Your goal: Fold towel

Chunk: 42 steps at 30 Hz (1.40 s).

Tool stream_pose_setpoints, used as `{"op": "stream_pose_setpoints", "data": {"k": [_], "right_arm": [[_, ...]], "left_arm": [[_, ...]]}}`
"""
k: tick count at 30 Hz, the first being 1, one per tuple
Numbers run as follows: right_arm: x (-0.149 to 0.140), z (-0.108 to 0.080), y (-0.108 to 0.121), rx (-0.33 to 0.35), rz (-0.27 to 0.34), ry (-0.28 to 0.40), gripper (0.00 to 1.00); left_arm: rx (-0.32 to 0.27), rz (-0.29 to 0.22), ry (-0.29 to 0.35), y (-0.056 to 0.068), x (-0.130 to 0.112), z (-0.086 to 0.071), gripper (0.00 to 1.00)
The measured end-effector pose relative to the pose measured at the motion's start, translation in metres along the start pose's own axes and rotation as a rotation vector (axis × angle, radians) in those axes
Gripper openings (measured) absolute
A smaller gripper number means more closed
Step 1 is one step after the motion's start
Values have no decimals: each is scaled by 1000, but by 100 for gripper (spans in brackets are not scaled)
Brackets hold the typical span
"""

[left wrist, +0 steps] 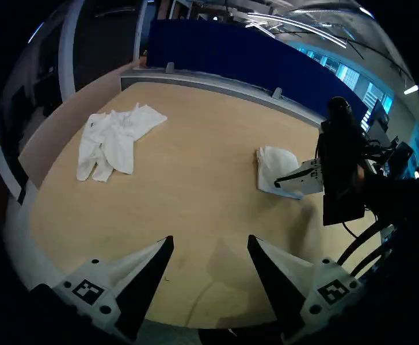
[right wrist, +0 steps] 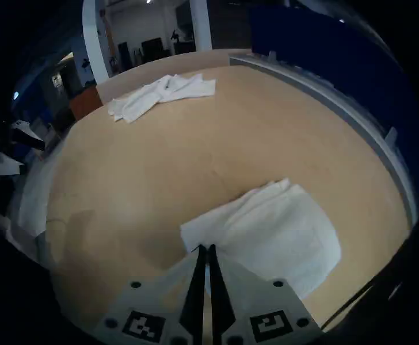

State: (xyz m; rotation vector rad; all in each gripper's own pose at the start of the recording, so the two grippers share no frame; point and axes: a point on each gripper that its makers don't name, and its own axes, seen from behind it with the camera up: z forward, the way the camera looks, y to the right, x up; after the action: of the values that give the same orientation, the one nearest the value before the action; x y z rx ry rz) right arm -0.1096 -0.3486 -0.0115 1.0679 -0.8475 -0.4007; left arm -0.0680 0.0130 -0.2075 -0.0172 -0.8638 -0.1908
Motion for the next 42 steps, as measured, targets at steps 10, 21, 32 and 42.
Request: {"op": "stream_pose_setpoints", "data": {"k": [10, 21, 32, 42], "right_arm": [[6, -8, 3, -17, -10, 34, 50], [4, -29, 8, -64, -6, 84, 100], [-22, -45, 29, -204, 150, 89, 100], [-66, -54, 31, -276, 248, 37, 100]], "left_arm": [[0, 18, 0, 1, 4, 5, 95], [5, 29, -1, 1, 8, 7, 95], [-5, 38, -8, 6, 10, 13, 95], [-25, 44, -10, 15, 13, 19, 96]]}}
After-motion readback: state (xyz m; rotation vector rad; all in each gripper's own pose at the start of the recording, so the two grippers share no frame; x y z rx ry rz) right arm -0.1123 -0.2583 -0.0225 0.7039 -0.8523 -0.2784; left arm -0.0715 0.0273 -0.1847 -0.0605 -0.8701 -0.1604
